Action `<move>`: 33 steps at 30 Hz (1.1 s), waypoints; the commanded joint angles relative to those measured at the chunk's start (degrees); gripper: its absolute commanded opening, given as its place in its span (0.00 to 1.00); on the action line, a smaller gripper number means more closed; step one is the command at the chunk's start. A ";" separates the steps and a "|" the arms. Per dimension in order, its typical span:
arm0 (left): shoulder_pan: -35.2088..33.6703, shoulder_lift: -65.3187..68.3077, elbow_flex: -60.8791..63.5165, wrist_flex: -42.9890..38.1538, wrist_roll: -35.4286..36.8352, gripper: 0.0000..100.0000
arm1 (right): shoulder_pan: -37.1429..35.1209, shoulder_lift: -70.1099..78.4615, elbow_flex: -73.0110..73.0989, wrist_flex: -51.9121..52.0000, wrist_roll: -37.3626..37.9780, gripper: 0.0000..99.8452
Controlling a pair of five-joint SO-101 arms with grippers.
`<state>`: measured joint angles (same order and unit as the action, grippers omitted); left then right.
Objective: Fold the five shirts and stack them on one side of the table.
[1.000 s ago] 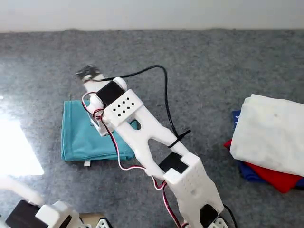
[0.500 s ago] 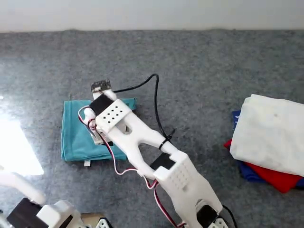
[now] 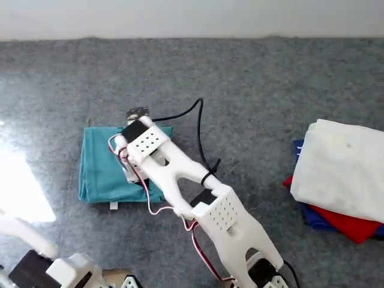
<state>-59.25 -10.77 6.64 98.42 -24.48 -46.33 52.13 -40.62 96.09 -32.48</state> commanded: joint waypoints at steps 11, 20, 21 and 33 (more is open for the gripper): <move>0.44 -2.11 -0.13 -0.09 1.32 0.01 | 10.77 -17.10 19.08 6.81 36.48 0.01; 0.44 -1.76 -0.04 -0.09 1.32 0.01 | 33.71 -27.65 24.18 5.93 88.44 0.01; 0.44 -1.76 0.13 -0.09 1.32 0.01 | 35.56 -27.65 22.33 4.79 92.31 0.01; 4.92 -2.20 8.22 -3.96 1.32 0.01 | 35.65 -28.26 14.42 -0.22 96.44 0.12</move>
<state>-55.12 -10.77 15.25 94.99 -23.52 -10.37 28.13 -23.82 96.44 67.30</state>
